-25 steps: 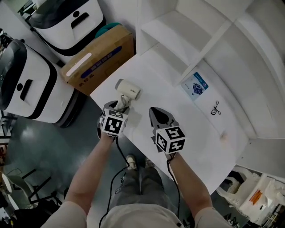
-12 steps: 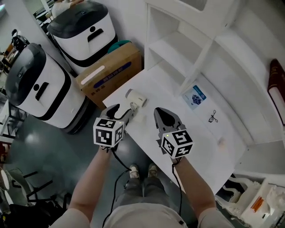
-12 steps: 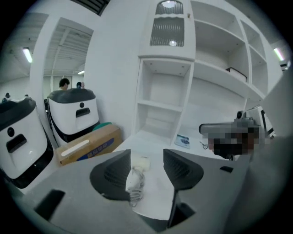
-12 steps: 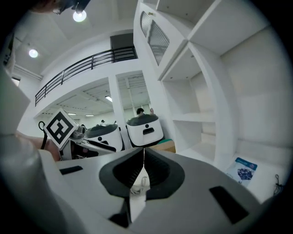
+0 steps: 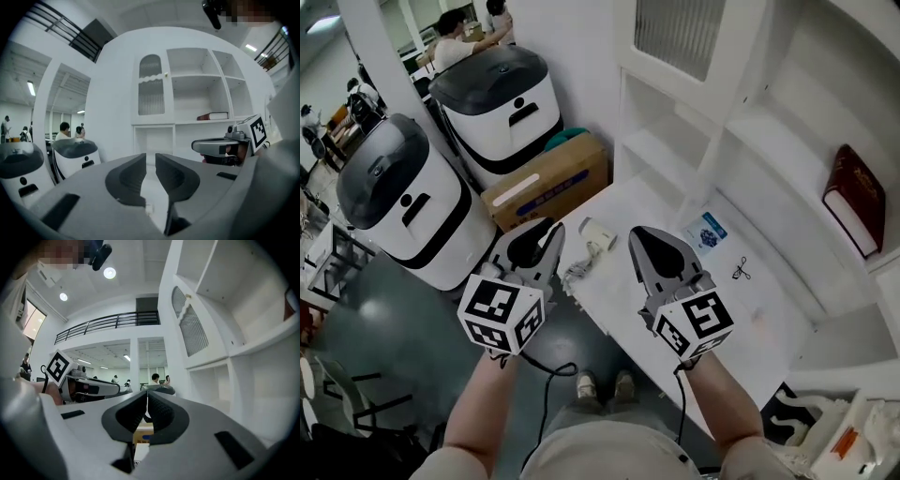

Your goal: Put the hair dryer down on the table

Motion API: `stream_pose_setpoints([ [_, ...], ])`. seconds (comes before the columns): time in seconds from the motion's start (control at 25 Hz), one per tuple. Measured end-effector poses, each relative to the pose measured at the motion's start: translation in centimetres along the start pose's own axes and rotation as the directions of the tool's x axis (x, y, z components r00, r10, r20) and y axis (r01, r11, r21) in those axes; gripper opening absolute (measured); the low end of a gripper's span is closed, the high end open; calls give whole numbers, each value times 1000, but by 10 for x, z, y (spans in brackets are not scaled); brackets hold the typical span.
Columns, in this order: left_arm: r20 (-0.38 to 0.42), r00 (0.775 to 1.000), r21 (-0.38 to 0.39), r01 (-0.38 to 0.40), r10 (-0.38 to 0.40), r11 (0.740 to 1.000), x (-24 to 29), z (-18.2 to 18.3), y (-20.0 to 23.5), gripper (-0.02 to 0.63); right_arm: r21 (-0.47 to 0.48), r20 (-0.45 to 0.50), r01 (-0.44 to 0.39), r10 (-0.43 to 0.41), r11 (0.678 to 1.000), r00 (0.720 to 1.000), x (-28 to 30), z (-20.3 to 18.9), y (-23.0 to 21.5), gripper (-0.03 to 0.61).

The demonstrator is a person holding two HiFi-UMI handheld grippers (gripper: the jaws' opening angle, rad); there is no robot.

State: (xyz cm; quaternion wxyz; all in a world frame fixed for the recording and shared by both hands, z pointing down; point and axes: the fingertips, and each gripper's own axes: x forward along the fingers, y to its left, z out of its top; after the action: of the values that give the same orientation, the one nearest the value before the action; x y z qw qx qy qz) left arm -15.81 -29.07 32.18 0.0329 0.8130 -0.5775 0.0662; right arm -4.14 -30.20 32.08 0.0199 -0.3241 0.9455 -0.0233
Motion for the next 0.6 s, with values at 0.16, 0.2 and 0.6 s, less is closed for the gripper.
stream_pose_setpoints([
  [0.16, 110, 994, 72, -7, -1, 997, -38, 49, -15, 54, -41, 44, -23, 25, 999, 999, -23, 46, 23, 21],
  [0.2, 128, 992, 80, -9, -1, 997, -47, 57, -19, 52, -54, 41, -31, 33, 998, 999, -29, 53, 31, 21],
  [0.6, 181, 983, 80, -36, 21, 996, -122, 61, -40, 37, -77, 13, -154, 156, 985, 988, -66, 50, 94, 21],
])
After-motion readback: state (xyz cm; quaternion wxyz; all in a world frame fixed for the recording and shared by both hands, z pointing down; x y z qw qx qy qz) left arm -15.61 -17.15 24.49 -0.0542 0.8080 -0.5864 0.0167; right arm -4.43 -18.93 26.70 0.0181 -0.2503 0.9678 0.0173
